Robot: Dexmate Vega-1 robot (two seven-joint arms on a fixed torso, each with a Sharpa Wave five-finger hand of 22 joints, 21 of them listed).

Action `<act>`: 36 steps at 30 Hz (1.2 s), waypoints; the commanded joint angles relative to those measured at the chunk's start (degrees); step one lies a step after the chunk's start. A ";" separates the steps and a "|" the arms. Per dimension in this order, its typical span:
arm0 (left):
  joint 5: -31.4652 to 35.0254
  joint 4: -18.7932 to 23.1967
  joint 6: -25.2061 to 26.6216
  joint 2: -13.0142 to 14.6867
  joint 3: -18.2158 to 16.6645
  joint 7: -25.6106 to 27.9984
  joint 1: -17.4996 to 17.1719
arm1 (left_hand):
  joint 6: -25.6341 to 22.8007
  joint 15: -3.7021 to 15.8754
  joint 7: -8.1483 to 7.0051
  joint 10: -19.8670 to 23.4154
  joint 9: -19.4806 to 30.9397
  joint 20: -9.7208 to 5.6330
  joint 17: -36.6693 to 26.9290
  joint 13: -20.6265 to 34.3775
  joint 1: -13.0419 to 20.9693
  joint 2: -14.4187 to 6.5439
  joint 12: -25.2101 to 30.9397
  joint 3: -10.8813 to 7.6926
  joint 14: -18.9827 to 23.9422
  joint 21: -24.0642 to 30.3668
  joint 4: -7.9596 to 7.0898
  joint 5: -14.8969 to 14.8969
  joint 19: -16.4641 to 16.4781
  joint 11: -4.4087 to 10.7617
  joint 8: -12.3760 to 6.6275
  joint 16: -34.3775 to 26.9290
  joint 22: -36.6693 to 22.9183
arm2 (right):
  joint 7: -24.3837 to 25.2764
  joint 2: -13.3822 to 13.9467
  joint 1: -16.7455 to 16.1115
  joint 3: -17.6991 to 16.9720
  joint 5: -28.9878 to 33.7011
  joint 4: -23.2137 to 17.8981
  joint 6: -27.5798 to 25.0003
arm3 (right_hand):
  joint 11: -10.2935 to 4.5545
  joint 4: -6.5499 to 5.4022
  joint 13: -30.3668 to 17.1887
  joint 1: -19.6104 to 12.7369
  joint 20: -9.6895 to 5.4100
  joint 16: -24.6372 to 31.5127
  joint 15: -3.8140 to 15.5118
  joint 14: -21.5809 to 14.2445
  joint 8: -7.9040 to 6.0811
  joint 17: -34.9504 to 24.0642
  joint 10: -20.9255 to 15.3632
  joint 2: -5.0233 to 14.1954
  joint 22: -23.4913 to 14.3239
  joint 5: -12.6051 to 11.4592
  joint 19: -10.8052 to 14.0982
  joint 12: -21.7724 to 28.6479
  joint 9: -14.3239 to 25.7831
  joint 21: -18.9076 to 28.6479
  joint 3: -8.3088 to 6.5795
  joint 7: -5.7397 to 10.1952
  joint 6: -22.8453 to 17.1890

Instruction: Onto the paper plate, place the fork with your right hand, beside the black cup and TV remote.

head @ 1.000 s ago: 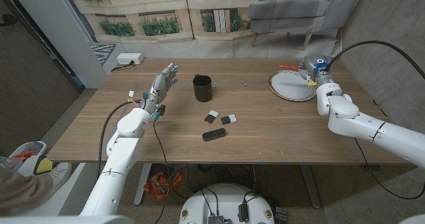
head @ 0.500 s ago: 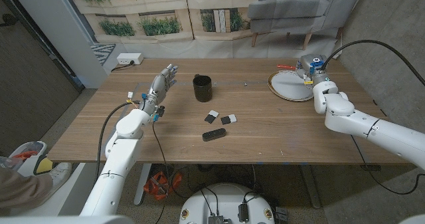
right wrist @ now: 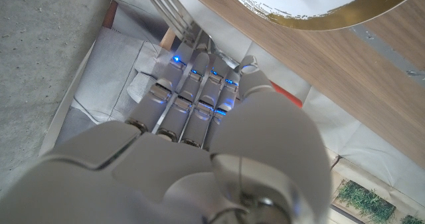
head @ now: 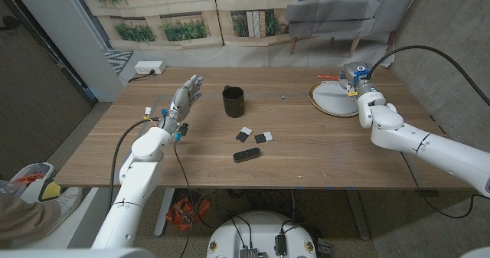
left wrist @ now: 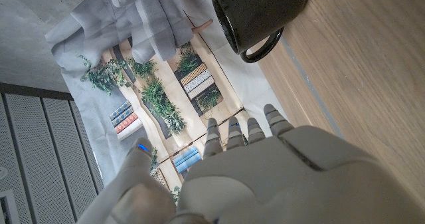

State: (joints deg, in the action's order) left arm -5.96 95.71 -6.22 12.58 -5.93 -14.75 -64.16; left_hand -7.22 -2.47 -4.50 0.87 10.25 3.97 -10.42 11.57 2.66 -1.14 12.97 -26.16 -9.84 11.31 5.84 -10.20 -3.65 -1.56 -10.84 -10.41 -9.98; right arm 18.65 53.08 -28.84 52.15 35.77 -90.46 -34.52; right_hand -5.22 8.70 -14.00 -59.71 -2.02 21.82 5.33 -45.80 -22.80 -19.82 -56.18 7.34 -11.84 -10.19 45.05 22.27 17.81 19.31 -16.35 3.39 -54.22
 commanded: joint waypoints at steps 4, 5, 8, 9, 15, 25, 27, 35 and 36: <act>-0.15 1.28 -0.03 0.00 -0.48 0.28 -1.23 | -0.31 0.25 -0.01 0.15 0.23 -0.21 -0.07 0.20 -0.01 -0.45 0.28 0.16 -0.15 -0.22 0.03 0.04 -0.39 -0.03 -0.07 -0.26 -0.12 | 0.65 -3.08 2.45 1.41 -0.31 5.40 1.90 | -0.14 -0.04 -0.21 -0.40 -0.25 -0.30 7.73 -0.65 -1.27 -0.27 0.07 0.19 -0.10 -0.21 -0.26 -0.14 2.52 0.29 0.03 2.07 -2.08; -0.17 1.34 -0.02 -0.06 -0.47 0.32 -1.27 | -0.29 0.26 0.00 0.17 0.23 -0.21 -0.07 0.20 -0.01 -0.45 0.29 0.17 -0.16 -0.22 0.03 0.04 -0.39 -0.01 -0.06 -0.26 -0.12 | 0.67 -3.16 2.53 1.46 -0.36 5.66 2.02 | -0.26 -0.03 -0.23 -0.42 -0.24 -0.27 7.75 -0.69 -1.29 -0.30 0.07 0.18 -0.10 -0.21 -0.26 -0.13 2.56 0.30 0.05 2.08 -2.05; -0.18 1.36 -0.04 -0.12 -0.38 0.29 -1.35 | -0.28 0.16 -0.01 0.18 0.23 -0.21 -0.07 0.20 0.00 -0.46 0.29 0.17 -0.16 -0.22 0.03 0.04 -0.40 0.13 -0.05 -0.26 -0.12 | 0.14 -3.49 2.84 1.60 -0.71 6.38 2.03 | -0.18 -0.07 -0.22 -0.38 -0.25 -0.32 7.69 -0.67 -1.30 -0.31 -0.01 0.19 -0.10 -0.20 -0.31 -0.12 2.59 0.32 0.08 2.07 -2.05; -0.14 1.40 -0.03 -0.12 -0.36 0.30 -1.38 | -0.28 0.15 0.00 0.18 0.23 -0.23 -0.07 0.20 0.00 -0.46 0.29 0.17 -0.13 -0.22 0.03 0.04 -0.41 0.06 -0.05 -0.27 -0.12 | 0.12 -3.59 2.91 1.70 -0.70 6.66 2.05 | -0.24 -0.05 -0.23 -0.42 -0.25 -0.34 7.73 -0.65 -1.29 -0.31 0.05 0.21 -0.10 -0.21 -0.32 -0.14 2.58 0.33 0.06 2.07 -2.04; 0.05 2.23 0.26 -0.12 -0.46 0.56 -1.91 | -0.20 0.19 0.00 0.15 0.23 -0.19 -0.07 0.20 0.00 -0.47 0.28 0.17 -0.12 -0.22 0.04 0.04 -0.41 0.03 -0.02 -0.28 -0.12 | 0.92 -4.30 3.10 1.92 -1.30 8.95 2.89 | -0.40 -0.08 -0.32 -0.41 -0.27 -0.45 7.73 -0.59 -1.27 -0.36 0.20 0.25 -0.10 -0.20 -0.64 -0.17 2.75 0.31 0.13 2.16 -1.74; 0.11 3.11 0.57 -0.13 -0.44 0.59 -2.36 | -0.19 -0.08 -0.01 0.20 0.23 -0.12 -0.07 0.20 0.00 -0.47 0.29 0.20 -0.18 -0.22 0.05 0.04 -0.43 0.09 -0.02 -0.26 -0.12 | 1.46 -5.51 4.11 2.24 -2.18 12.71 4.42 | -0.17 -0.23 -0.61 -0.29 -0.23 -0.43 7.65 -0.61 -1.50 -0.72 0.18 0.44 -0.10 -0.19 -1.15 -0.03 3.22 0.30 0.25 2.07 -1.63; 0.21 3.14 0.62 -0.08 -0.39 0.58 -2.29 | -0.18 -0.10 -0.03 0.22 0.23 -0.13 -0.07 0.20 0.01 -0.47 0.30 0.20 -0.17 -0.22 0.05 0.04 -0.43 0.07 -0.02 -0.27 -0.12 | 1.44 -5.76 4.31 2.33 -2.26 13.27 4.48 | -0.22 -0.21 -0.65 -0.35 -0.24 -0.47 7.71 -0.57 -1.53 -0.76 0.20 0.49 -0.10 -0.21 -1.20 -0.02 3.29 0.31 0.22 2.07 -1.60; 0.20 2.63 0.56 -0.05 -0.26 0.45 -1.73 | -0.24 -0.13 0.00 0.28 0.23 -0.11 -0.07 0.20 0.01 -0.48 0.32 0.21 -0.20 -0.22 0.05 0.04 -0.45 0.10 -0.04 -0.26 -0.12 | 1.14 -7.56 5.61 3.06 -2.67 16.98 5.43 | 0.06 -0.26 -0.89 -0.33 -0.32 -0.73 7.65 -0.23 -1.55 -0.88 0.55 0.61 -0.09 -0.23 -1.50 -0.04 3.66 0.33 0.23 1.99 -1.14; 0.16 2.57 0.55 -0.09 -0.25 0.45 -1.68 | -0.30 -0.16 -0.02 0.26 0.23 -0.12 -0.07 0.20 0.01 -0.49 0.31 0.21 -0.19 -0.22 0.05 0.04 -0.44 0.14 -0.06 -0.27 -0.12 | 1.27 -7.94 5.66 3.07 -2.87 17.56 5.44 | 0.06 -0.26 -0.90 -0.33 -0.33 -0.75 7.64 -0.21 -1.54 -0.89 0.59 0.62 -0.09 -0.23 -1.53 -0.04 3.69 0.33 0.24 2.03 -1.06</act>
State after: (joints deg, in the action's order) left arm -5.87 98.48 -5.81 12.50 -6.38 -14.20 -66.25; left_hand -7.21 -2.47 -4.50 1.01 10.24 3.88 -10.42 11.58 2.45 -1.36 12.97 -26.16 -9.84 11.31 5.84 -10.20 -3.73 -1.41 -10.84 -10.41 -9.98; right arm 19.83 47.39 -24.46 54.54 33.80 -77.56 -30.12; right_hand -5.31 8.56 -14.76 -59.77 -2.33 21.17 5.33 -45.80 -22.81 -20.58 -55.66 7.40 -11.84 -10.19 43.93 22.27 17.81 19.30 -16.04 3.60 -54.02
